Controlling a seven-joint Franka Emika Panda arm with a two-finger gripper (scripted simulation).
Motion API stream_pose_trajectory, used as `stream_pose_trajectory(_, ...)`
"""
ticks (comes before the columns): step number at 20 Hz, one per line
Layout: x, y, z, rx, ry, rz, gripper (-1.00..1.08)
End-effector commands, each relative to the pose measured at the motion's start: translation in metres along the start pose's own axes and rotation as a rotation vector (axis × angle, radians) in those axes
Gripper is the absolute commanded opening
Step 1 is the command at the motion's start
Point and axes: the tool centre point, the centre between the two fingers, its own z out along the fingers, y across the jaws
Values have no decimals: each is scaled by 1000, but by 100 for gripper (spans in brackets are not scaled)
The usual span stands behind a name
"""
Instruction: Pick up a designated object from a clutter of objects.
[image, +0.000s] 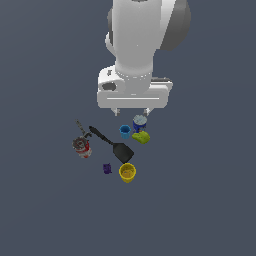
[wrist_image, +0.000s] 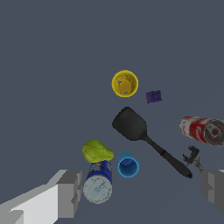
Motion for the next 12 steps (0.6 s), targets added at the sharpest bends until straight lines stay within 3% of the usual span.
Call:
stream_pose_trajectory(1,0,0,0,0,0,0,100)
stream_pose_trajectory(12,5,-10,-11,-31,13,-37,100)
